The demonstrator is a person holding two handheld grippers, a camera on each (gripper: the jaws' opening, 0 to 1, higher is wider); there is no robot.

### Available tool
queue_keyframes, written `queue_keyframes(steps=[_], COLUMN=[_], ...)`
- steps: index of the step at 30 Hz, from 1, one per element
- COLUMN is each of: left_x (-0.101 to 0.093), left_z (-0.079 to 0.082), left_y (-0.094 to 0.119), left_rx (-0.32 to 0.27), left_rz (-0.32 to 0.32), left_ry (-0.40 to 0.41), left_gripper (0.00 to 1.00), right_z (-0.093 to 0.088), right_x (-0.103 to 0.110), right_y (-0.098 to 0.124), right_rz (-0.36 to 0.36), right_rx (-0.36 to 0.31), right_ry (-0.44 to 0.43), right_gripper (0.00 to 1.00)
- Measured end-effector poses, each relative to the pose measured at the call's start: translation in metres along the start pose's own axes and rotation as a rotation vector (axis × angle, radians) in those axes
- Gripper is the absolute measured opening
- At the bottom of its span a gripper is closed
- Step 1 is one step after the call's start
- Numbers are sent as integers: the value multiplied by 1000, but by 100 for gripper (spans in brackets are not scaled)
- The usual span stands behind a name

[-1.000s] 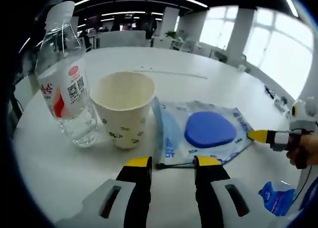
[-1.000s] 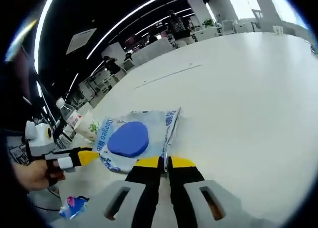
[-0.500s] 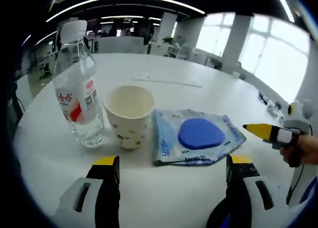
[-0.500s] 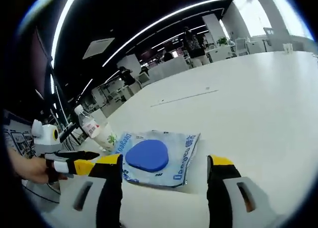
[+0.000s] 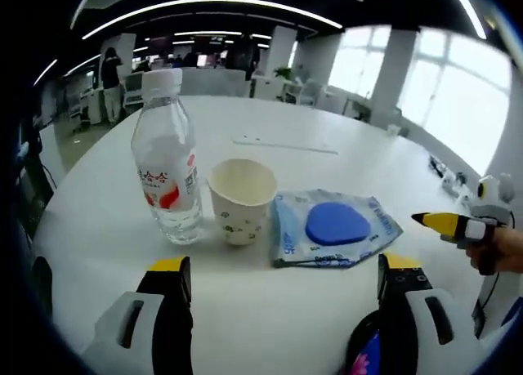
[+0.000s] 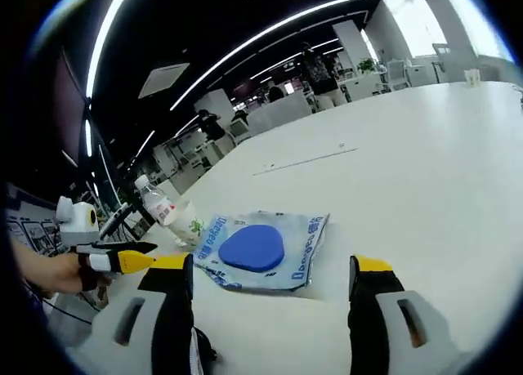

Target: Arrange the tabletop items into an orderly group along one side of the table until the central work area is clear of visible clutter.

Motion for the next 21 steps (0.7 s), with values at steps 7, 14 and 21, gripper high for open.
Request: queue_keyframes(steps=[7, 14, 21], left_x=[-1, 3, 0], left_z=[2, -6, -9], left_y=[19, 39, 52], left_rx=[-25, -49, -60], left_rz=[14, 21, 16], left_ry=[6, 58, 6], left_gripper=[90, 88, 88], right_z=[2, -4, -18], right_x=[0, -1, -1], right_y=[8, 20, 23], right_rz=[-11, -4, -12], right_rx=[-12, -25, -5], right_ry=[-8, -18, -26], right_gripper=[71, 70, 68])
Point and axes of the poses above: the point that each gripper's makers call its tool centre point, and the gripper's own axes: y roughly backward along the fingers, x roughly to its left, z roughly out of its top, the point moved 3 cm from there along y, roughly backward along the fingers, and after that the axes turned 12 degrees about x, right-handed, at the moved point
